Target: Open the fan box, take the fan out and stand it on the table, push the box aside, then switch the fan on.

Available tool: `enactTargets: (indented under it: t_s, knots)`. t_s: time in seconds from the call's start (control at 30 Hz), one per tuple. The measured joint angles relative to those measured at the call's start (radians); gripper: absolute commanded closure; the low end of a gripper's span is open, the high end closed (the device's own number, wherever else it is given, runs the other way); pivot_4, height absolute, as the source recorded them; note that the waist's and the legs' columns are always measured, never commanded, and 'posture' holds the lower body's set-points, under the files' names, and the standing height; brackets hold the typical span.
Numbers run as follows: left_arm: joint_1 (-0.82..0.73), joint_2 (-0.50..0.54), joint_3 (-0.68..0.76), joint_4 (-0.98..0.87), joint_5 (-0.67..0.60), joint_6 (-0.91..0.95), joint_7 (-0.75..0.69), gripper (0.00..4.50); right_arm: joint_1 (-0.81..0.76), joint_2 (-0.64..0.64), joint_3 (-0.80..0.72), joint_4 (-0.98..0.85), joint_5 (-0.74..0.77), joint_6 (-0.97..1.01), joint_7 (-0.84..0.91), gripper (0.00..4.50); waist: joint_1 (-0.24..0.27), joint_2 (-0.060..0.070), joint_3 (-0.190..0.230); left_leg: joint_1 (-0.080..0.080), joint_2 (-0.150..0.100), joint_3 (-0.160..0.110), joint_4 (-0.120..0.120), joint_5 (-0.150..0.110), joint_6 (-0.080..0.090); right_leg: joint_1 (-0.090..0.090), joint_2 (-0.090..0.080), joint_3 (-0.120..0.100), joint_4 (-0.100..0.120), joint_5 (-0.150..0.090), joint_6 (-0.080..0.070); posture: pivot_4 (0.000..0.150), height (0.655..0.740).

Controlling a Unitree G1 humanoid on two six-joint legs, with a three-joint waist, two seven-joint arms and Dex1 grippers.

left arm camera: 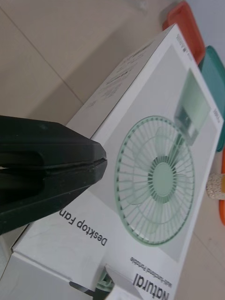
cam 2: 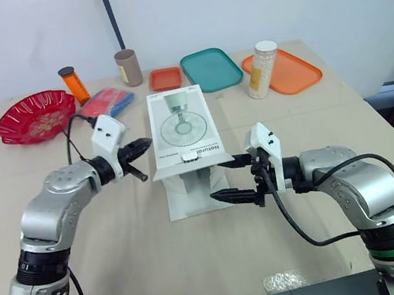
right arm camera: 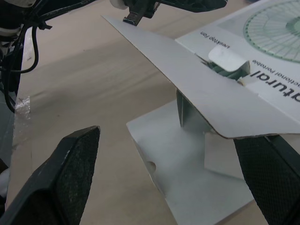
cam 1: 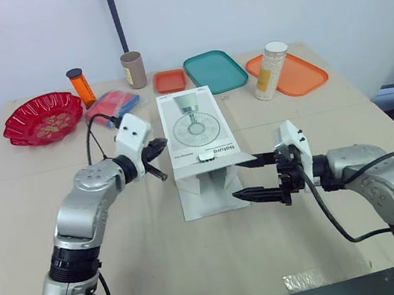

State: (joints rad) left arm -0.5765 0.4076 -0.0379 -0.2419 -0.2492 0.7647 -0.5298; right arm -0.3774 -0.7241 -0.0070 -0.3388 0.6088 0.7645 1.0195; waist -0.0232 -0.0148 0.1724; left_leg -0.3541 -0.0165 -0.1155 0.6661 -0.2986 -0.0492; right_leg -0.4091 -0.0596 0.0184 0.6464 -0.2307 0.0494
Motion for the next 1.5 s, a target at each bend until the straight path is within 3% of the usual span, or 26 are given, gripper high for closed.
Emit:
enactTargets:
  t_s: [0.3,0.5,0.8,1.13,1.5]
  knots:
    - [0.097,0.056,0.050,-0.122,-0.060,0.050,-0.004,4.46,-0.080,0.056,0.006,0.044,0.010,-0.008,-0.059,0.00,-0.001,0.000,0.000,0.000,0.000,0.000,0.000,0.000,0.000,-0.001,0.000,0.000,0.000,0.000,0.000,0.150,0.7255]
    - [0.219,0.126,0.090,-0.223,-0.120,0.063,-0.044,4.46,-0.149,0.112,0.064,0.145,-0.075,-0.080,-0.087,0.00,-0.001,0.000,0.000,0.000,0.000,0.000,-0.001,0.000,0.000,-0.001,0.000,0.000,0.000,0.000,0.000,0.150,0.7255]
    - [0.198,0.122,0.115,-0.272,-0.173,0.066,-0.032,4.46,-0.216,0.164,0.125,0.275,-0.180,-0.150,-0.109,0.00,0.000,-0.001,0.001,-0.001,0.000,0.000,-0.001,0.000,-0.001,-0.001,0.000,0.000,0.000,0.000,0.000,0.150,0.7255]
    - [-0.033,0.035,-0.095,-0.018,-0.069,0.014,-0.007,4.46,-0.230,0.177,0.138,0.293,-0.220,-0.139,-0.115,0.00,0.000,-0.001,0.001,-0.001,0.000,0.000,-0.001,0.000,-0.001,-0.001,0.000,0.000,0.000,0.000,0.000,0.150,0.7255]
    - [-0.138,-0.050,-0.199,0.220,0.048,-0.084,-0.010,4.46,-0.218,0.186,0.138,0.254,-0.229,-0.119,-0.154,0.00,0.000,-0.001,0.001,-0.002,-0.001,0.000,0.000,0.001,-0.003,-0.003,0.000,0.000,0.000,0.000,0.000,0.150,0.7255]
